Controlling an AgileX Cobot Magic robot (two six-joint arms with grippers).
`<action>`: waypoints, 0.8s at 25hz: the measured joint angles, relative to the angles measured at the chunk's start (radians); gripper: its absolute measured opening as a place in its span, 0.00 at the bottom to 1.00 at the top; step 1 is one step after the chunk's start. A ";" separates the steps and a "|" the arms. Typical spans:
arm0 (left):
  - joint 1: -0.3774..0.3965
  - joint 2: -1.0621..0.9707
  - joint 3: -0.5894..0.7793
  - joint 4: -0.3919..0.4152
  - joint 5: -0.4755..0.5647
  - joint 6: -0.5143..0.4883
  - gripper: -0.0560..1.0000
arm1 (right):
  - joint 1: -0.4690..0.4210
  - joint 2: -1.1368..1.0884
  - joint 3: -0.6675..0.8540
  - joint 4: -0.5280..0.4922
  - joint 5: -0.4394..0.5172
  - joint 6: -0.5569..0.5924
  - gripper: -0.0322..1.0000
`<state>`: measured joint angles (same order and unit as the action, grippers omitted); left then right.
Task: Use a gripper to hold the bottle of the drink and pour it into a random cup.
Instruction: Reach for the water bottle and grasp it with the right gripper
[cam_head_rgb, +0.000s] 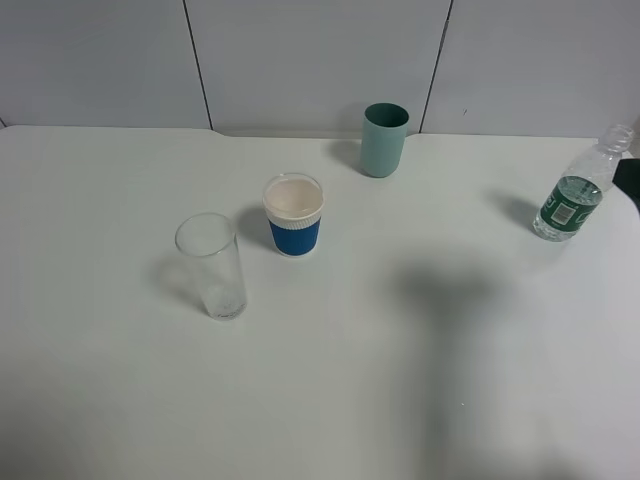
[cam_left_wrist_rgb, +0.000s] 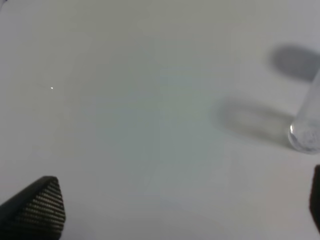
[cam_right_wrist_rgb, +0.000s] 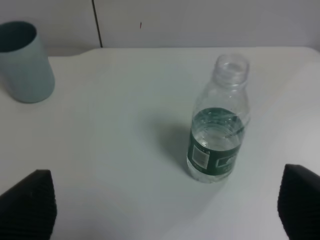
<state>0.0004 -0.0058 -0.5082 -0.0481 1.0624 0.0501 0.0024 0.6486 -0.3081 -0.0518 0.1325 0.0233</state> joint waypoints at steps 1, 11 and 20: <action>0.000 0.000 0.000 0.000 0.000 0.000 0.99 | 0.000 0.012 0.025 0.004 -0.051 0.000 0.88; 0.000 0.000 0.000 0.000 0.000 0.000 0.99 | 0.000 0.183 0.159 0.226 -0.488 -0.039 0.88; 0.000 0.000 0.000 0.000 0.000 0.000 0.99 | 0.000 0.475 0.229 0.727 -0.804 -0.256 0.88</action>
<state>0.0004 -0.0058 -0.5082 -0.0481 1.0624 0.0501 0.0024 1.1241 -0.0793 0.6755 -0.6717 -0.2331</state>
